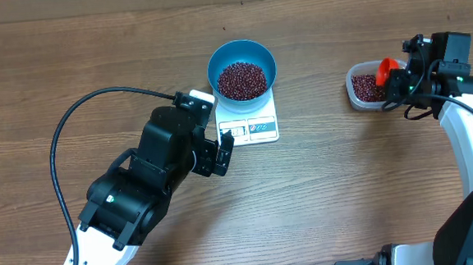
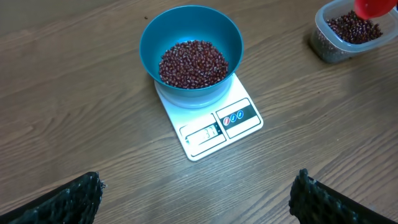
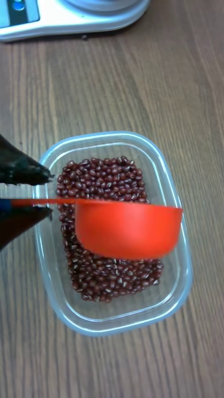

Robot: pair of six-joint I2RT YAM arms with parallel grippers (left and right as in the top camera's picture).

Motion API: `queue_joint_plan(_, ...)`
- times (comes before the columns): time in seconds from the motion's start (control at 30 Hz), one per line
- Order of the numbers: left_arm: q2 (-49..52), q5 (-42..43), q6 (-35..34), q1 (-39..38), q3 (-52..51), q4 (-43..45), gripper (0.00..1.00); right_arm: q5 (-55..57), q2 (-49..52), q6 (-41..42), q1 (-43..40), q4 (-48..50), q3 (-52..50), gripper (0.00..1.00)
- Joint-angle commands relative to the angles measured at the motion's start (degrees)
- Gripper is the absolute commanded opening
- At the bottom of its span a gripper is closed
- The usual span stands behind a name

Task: Scoop item into bowl and weigh 150g on scale
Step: 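Carry the empty red scoop right to the bean tub, then lower the red scoop into the tub and drag through the beans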

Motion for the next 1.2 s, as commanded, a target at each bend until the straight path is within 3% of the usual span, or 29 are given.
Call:
queue_joint_plan(0.0, 0.15, -0.72, -0.13, 0.26, 0.72, 0.20, 1.00, 0.17, -0.09, 0.35, -0.28, 0.33, -0.26, 0.13)
queue_joint_plan(0.13, 0.15, -0.72, -0.13, 0.26, 0.72, 0.20, 1.00, 0.20, -0.09, 0.35, -0.28, 0.35, -0.26, 0.23)
queue_joint_plan(0.4, 0.15, -0.72, -0.13, 0.26, 0.72, 0.20, 0.99, 0.20, -0.09, 0.35, -0.28, 0.74, -0.26, 0.22)
queue_joint_plan(0.43, 0.15, -0.72, -0.13, 0.26, 0.72, 0.20, 1.00, 0.20, -0.07, 0.35, -0.28, 0.85, -0.26, 0.29)
queue_joint_plan(0.5, 0.15, -0.72, -0.13, 0.26, 0.72, 0.20, 0.99, 0.20, -0.04, 0.35, -0.28, 0.98, -0.26, 0.32)
queue_joint_plan(0.57, 0.15, -0.72, -0.13, 0.26, 0.72, 0.20, 1.00, 0.22, -0.04, 0.35, -0.28, 0.98, -0.26, 0.30)
queue_joint_plan(0.6, 0.15, -0.72, -0.13, 0.26, 0.70, 0.20, 0.99, 0.20, -0.04, 0.35, -0.28, 0.98, -0.26, 0.14)
queue_joint_plan(0.63, 0.15, -0.72, -0.13, 0.26, 0.72, 0.20, 1.00, 0.20, -0.04, 0.35, -0.28, 0.98, -0.26, 0.06)
queue_joint_plan(0.7, 0.15, -0.72, -0.13, 0.26, 0.72, 0.20, 1.00, 0.20, -0.04, 0.33, -0.28, 1.03, -0.26, 0.06)
queue_joint_plan(0.77, 0.15, -0.72, -0.13, 0.26, 0.72, 0.20, 0.99, 0.20, -0.04, 0.35, -0.28, 1.05, -0.26, 0.31)
queue_joint_plan(1.17, 0.15, -0.72, -0.13, 0.26, 0.72, 0.20, 0.99, 0.20, -0.04, 0.35, -0.28, 1.42, -0.26, 0.36)
